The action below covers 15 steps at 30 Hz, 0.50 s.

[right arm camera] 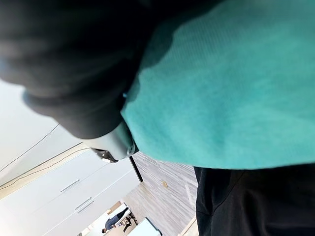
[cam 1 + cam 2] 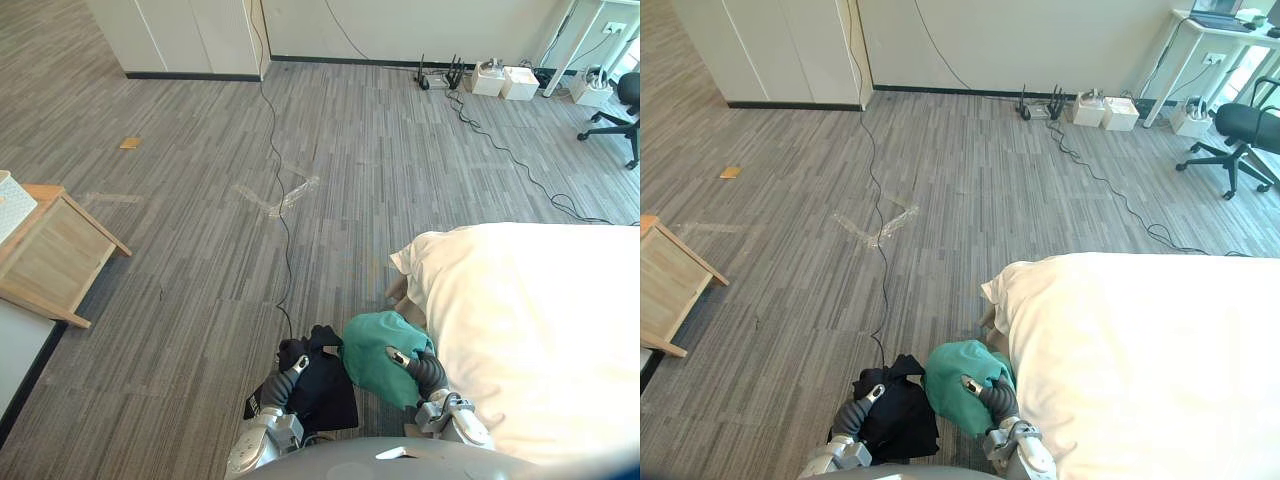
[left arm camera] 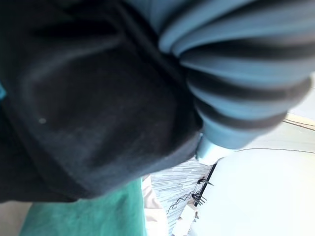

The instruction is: Tidy the bed and pick cloth on bed and put in laundry

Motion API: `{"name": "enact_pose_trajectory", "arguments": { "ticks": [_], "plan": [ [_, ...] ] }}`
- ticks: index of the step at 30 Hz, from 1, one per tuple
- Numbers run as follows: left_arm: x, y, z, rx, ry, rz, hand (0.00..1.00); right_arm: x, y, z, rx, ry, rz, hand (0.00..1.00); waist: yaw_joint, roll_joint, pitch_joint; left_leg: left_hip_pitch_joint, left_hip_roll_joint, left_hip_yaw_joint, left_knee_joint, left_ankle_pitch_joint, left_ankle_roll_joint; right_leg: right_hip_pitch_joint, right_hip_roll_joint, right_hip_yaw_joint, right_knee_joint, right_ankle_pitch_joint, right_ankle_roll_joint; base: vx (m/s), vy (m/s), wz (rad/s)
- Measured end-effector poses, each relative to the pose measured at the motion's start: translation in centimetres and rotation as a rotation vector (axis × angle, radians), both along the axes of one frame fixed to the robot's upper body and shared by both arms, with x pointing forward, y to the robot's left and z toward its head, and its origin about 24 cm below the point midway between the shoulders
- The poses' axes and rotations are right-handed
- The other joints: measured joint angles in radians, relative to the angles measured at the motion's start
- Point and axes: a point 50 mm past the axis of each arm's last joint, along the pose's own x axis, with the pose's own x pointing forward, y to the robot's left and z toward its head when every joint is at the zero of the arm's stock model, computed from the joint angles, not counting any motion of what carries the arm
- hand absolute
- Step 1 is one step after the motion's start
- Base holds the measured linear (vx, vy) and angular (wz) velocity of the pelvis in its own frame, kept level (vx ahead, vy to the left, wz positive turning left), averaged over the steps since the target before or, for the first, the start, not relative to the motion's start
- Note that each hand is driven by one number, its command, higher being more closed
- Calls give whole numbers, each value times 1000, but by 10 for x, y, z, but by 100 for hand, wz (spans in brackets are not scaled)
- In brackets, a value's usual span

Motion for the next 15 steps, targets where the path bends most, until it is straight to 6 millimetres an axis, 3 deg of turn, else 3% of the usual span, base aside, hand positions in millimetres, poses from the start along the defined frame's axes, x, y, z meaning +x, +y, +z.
{"name": "enact_pose_trajectory", "arguments": {
  "ticks": [4,9,12,13,14,15],
  "plan": [
    [-6,10,-12,20,58,38,100,-9,-11,-15,-25,75,-20,100,6,-1,0,1,5,52,7,1,0,1,6,40,-48,1,-2,28,-14,-27],
    [-12,44,-29,74,148,176,100,-37,-52,-40,-80,234,-163,100,3,3,34,-9,9,71,43,4,0,18,12,80,-101,2,-1,-9,-43,-17],
    [-7,54,-32,62,143,260,100,-44,-75,-44,-118,257,-209,100,6,13,56,-62,19,53,142,-55,2,6,11,78,-80,-12,1,-80,-21,0],
    [-6,57,-31,61,133,275,100,-43,-78,-43,-122,250,-209,100,11,5,57,-79,12,58,166,-74,8,-11,-7,75,-56,-46,5,-71,22,12],
    [1,62,-28,57,115,303,100,-39,-79,-42,-121,238,-217,100,9,-29,71,-117,-17,54,249,-131,37,-44,-70,42,25,-118,22,6,87,36],
    [2,66,-27,68,111,303,100,-49,-84,-45,-126,268,-248,100,4,-70,60,-146,-62,58,442,-227,63,-34,-137,7,106,-127,53,94,87,46]
  ]
}}
